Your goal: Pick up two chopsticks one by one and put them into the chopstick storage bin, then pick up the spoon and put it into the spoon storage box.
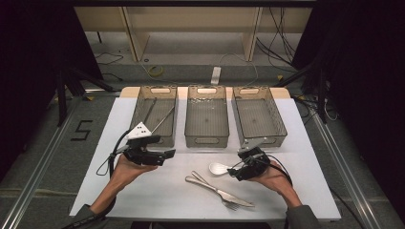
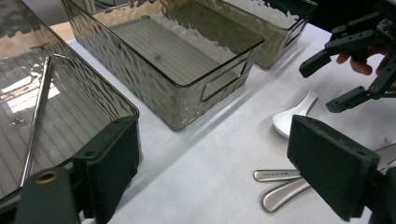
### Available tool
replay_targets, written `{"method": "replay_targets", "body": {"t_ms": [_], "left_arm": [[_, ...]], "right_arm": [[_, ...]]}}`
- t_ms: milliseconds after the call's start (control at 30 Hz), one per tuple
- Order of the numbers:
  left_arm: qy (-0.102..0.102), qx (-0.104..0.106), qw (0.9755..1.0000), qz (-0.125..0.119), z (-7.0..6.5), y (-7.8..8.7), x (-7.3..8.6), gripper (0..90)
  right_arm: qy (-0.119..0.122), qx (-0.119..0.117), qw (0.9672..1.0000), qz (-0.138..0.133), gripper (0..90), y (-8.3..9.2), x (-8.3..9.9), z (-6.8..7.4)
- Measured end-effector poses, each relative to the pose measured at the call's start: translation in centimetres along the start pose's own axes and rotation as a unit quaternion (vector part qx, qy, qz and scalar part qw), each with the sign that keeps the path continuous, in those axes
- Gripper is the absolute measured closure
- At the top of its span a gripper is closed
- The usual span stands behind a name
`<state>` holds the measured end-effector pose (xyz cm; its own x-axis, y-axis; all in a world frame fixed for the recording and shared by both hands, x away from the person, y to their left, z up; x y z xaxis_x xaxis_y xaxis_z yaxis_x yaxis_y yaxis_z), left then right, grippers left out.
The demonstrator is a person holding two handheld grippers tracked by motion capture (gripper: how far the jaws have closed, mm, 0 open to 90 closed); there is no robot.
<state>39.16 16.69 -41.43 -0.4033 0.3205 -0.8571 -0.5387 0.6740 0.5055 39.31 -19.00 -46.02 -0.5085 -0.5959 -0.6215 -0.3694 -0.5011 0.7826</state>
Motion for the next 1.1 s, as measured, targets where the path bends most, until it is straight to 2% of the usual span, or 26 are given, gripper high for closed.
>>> {"method": "replay_targets", "body": {"t_ms": [100,267,367,467,600,767,1100], "left_arm": [[0.005,0.004,1.0,0.001,0.0,0.1,0.2,15.5],[0.002,0.007,0.9999,0.007,-0.2,0.3,0.7,15.5],[0.002,0.006,1.0,0.003,-0.3,0.5,0.8,15.5],[0.002,-0.005,1.0,-0.007,-0.2,0.8,0.8,15.5],[0.008,-0.005,0.9999,-0.01,-0.2,0.9,0.9,15.4],[0.003,-0.002,1.0,-0.003,-0.5,1.1,1.2,15.4],[-0.004,0.0,1.0,0.005,-0.5,1.1,1.5,15.2]], "right_arm": [[0.003,-0.003,1.0,0.006,27.8,-0.2,-0.1,0.1],[0.009,0.002,0.9998,0.017,27.9,-0.6,-0.2,0.0],[0.013,0.003,0.9997,0.02,28.2,-0.7,-0.4,0.0],[0.016,0.003,0.9995,0.025,28.9,-0.9,-0.6,0.0],[0.023,0.003,0.999,0.038,29.7,-1.2,-0.7,-0.1],[0.025,0.001,0.9983,0.053,32.6,-1.9,-0.8,-0.5],[0.051,0.001,0.995,0.085,41.3,-2.6,-0.9,-0.1]]}}
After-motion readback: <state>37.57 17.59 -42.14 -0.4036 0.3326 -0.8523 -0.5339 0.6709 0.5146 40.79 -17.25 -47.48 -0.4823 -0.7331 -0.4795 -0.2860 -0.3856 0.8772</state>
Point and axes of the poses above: each handheld gripper's, and its own axes: y roughly backward along the jaws, x roughly out of its underside, z roughly to its left, the point moved 1 cm from there along -y, roughly forward along the jaws, and after that the axes turned 3 degrees about -y, right-handed, at the moved point
